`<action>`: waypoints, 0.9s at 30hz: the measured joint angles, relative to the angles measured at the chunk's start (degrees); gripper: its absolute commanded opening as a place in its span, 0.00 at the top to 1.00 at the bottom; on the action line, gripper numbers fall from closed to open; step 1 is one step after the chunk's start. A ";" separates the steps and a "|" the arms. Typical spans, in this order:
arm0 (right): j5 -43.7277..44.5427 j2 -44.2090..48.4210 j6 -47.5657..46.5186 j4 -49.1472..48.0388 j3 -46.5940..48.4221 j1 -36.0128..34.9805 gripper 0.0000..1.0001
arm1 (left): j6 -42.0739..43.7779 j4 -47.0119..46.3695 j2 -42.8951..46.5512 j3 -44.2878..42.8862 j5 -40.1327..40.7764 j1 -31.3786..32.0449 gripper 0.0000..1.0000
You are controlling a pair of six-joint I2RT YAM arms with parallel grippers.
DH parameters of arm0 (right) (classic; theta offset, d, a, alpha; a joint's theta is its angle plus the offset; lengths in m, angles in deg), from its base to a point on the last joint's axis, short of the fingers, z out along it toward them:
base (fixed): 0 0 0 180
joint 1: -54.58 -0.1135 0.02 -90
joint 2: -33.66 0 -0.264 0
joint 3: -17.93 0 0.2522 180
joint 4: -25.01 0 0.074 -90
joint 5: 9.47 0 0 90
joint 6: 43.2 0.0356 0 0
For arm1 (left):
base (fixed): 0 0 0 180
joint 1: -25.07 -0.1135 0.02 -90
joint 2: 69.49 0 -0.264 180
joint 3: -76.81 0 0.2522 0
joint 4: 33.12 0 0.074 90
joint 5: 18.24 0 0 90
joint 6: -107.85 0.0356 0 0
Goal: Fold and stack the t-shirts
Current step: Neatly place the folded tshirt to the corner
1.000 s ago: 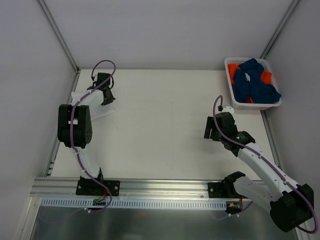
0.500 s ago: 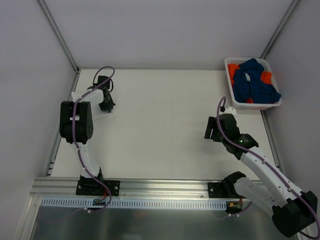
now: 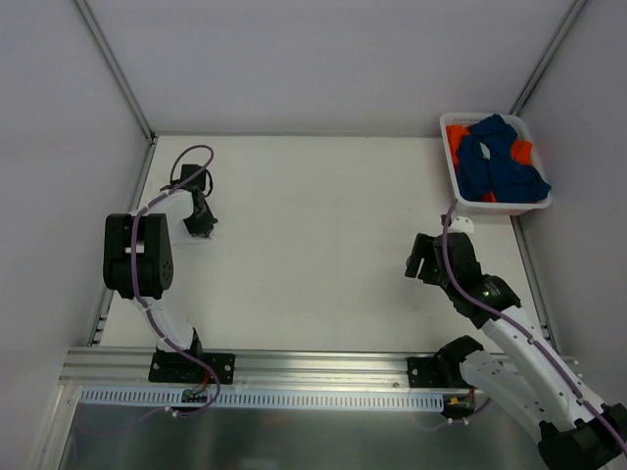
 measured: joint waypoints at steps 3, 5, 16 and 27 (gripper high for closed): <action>0.02 2.16 0.31 0.98 -0.11 -0.15 0.27 | -0.98 0.07 2.71 3.30 0.94 -0.98 1.00; 0.00 3.37 0.44 1.60 -0.11 -0.26 0.27 | -1.44 0.59 4.33 5.11 1.99 -1.09 1.00; 0.42 5.97 0.31 4.28 -0.44 -0.42 0.22 | -2.38 3.30 6.80 6.75 4.04 -2.12 0.99; -1.07 3.89 -3.50 3.26 1.92 -2.51 0.00 | -1.57 -2.93 32.98 6.56 10.14 15.72 0.30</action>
